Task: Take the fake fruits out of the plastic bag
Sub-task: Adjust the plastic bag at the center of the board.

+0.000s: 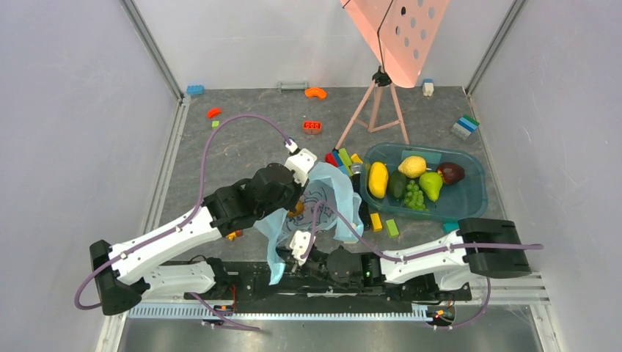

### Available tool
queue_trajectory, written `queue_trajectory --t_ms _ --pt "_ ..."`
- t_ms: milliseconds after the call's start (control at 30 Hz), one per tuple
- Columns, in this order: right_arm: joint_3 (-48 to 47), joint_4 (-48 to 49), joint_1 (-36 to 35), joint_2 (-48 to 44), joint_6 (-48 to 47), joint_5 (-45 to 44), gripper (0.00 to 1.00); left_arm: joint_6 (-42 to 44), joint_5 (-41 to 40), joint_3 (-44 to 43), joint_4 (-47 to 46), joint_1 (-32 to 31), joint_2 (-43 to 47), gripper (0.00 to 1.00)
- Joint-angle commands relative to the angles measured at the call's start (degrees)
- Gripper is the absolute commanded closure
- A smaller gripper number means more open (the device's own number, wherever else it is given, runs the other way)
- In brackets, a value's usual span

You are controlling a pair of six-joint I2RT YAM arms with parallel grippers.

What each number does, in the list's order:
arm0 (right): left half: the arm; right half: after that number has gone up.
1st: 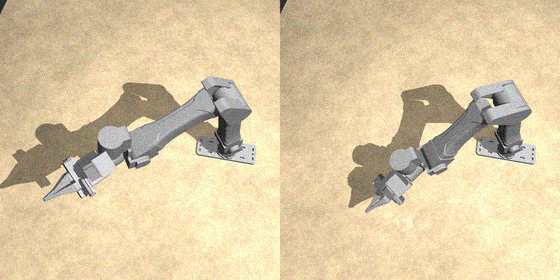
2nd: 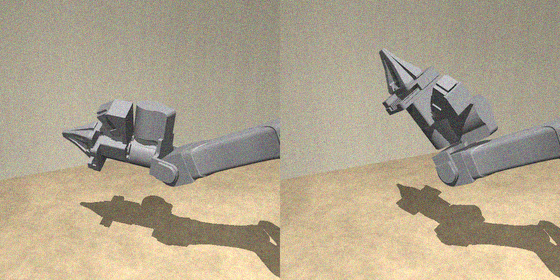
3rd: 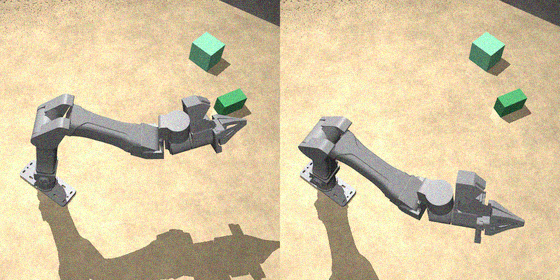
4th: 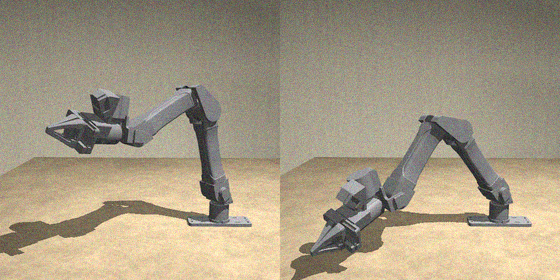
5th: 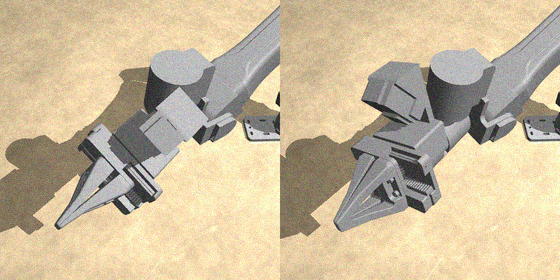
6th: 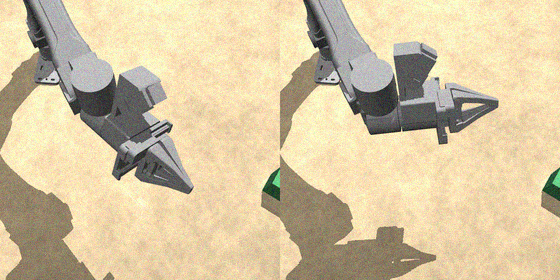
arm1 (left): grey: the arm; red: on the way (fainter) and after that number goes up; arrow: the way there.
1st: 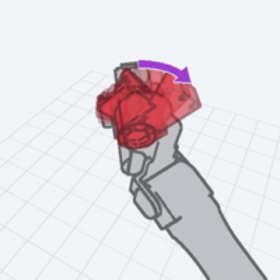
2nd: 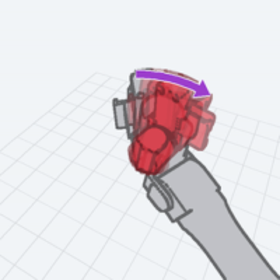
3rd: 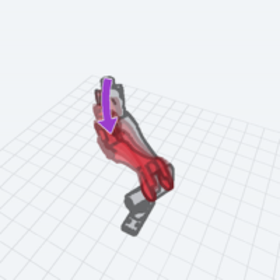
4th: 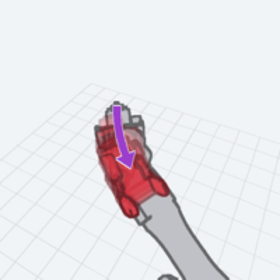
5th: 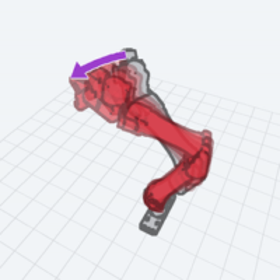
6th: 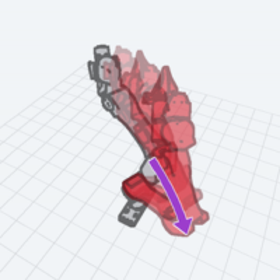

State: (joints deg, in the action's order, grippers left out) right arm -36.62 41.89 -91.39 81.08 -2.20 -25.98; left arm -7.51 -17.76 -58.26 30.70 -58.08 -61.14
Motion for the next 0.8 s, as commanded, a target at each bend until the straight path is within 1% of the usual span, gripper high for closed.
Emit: queue_trajectory --t_ms 0,167,300,533,667,767 --pt "-1.57 7.42 -0.27 3.69 -1.76 7.13 0.91 -1.49 1.91 -0.29 -2.07 0.76 2.09 0.98" --pt "0.31 8.31 -0.26 5.62 0.30 12.30 0.91 -1.28 2.35 0.08 -1.44 1.89 3.59 0.98" --pt "3.13 6.91 -0.26 4.81 1.94 12.38 0.91 -1.19 2.70 0.26 -0.70 2.46 4.92 0.98" --pt "5.89 -1.07 -0.44 -5.75 0.38 5.84 0.90 -0.93 3.70 0.73 1.92 2.47 7.81 0.98" --pt "6.12 -3.28 -0.41 -12.32 -0.45 3.08 0.90 -0.75 4.86 0.95 3.11 2.49 8.97 0.98" --pt "5.24 -3.81 -0.41 -13.84 -0.73 -0.45 0.91 -0.73 6.62 1.21 3.40 2.50 9.68 0.98"
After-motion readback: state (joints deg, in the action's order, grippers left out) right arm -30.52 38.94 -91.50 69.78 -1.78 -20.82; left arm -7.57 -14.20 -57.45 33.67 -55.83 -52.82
